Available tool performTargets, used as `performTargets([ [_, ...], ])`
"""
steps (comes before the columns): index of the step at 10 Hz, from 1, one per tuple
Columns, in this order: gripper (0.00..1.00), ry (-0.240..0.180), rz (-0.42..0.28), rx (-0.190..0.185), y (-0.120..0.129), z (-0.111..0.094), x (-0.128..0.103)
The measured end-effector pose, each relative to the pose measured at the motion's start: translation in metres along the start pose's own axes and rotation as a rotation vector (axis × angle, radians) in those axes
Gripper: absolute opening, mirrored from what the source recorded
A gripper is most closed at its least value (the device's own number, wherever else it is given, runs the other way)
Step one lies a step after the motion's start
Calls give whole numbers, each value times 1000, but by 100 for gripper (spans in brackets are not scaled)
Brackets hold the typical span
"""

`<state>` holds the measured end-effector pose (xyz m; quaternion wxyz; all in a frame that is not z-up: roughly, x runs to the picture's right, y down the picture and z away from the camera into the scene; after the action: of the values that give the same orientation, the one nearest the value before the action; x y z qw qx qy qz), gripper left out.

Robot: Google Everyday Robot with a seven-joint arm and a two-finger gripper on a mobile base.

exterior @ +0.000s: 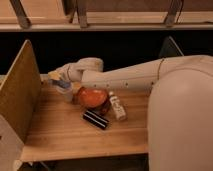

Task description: Place the white sponge in the ceramic cup

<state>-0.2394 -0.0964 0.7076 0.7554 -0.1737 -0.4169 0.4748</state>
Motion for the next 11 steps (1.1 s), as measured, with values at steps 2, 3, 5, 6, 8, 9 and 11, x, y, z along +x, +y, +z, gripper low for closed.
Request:
performTargets([
  [2,13,-21,-6,-12,-1,-5,-6],
  [3,13,-23,-4,-16,-1,-3,-6],
  [5,13,-90,-14,-46,-7,2,-27],
  [6,13,-137,-18,-61,-15,3,-40],
  [8,13,-211,-17,-88,-26,5,-53],
  [9,13,-228,-13,-93,-30,6,-53],
  [11,13,-266,52,-100,-43,12,-41],
])
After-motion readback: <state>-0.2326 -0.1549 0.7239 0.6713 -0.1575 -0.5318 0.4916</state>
